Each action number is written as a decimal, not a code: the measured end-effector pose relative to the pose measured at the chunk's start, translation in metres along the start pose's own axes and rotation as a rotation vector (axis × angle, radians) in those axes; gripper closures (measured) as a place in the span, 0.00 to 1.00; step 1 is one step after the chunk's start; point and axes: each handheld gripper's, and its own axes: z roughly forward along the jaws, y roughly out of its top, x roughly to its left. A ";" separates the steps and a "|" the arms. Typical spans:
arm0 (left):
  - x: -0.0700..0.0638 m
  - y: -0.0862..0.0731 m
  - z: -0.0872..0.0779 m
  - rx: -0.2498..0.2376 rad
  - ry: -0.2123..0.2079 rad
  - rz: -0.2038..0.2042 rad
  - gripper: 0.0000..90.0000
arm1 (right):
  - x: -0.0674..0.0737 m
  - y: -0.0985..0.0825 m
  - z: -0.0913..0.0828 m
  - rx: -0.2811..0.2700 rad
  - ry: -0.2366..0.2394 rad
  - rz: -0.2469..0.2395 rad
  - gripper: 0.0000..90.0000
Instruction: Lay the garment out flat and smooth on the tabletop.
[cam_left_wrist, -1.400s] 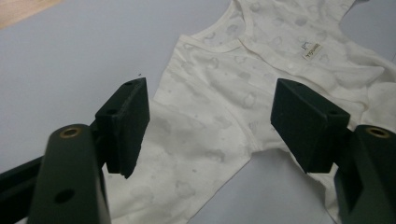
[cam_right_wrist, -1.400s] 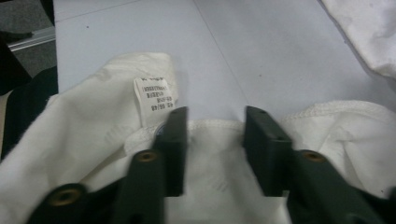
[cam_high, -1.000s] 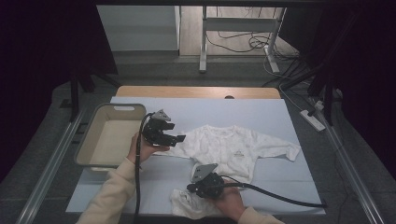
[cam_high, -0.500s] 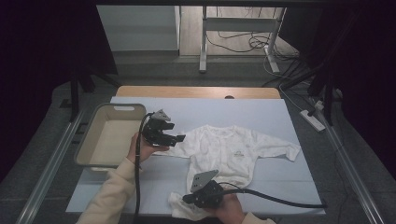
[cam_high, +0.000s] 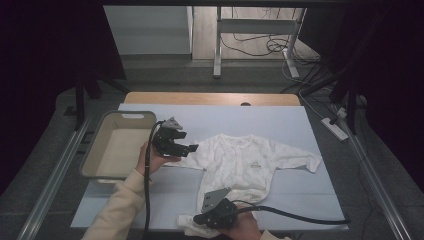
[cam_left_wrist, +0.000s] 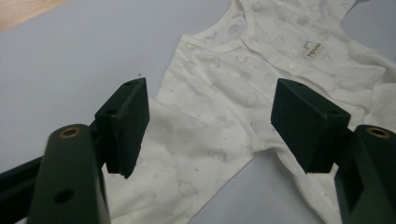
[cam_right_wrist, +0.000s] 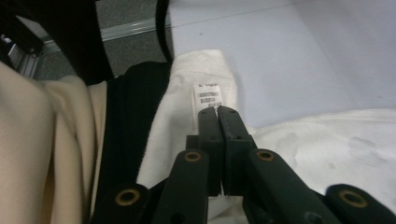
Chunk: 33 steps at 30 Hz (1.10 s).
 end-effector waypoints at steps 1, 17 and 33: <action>0.000 0.000 0.000 -0.001 0.000 0.000 0.32 | -0.001 0.000 -0.001 -0.006 -0.006 0.005 0.91; 0.000 0.000 0.000 0.006 0.001 0.001 0.32 | 0.010 0.001 -0.020 -0.104 0.016 0.046 0.61; 0.002 -0.001 0.001 0.006 0.002 -0.003 0.32 | 0.022 -0.007 -0.002 0.049 0.086 -0.034 0.97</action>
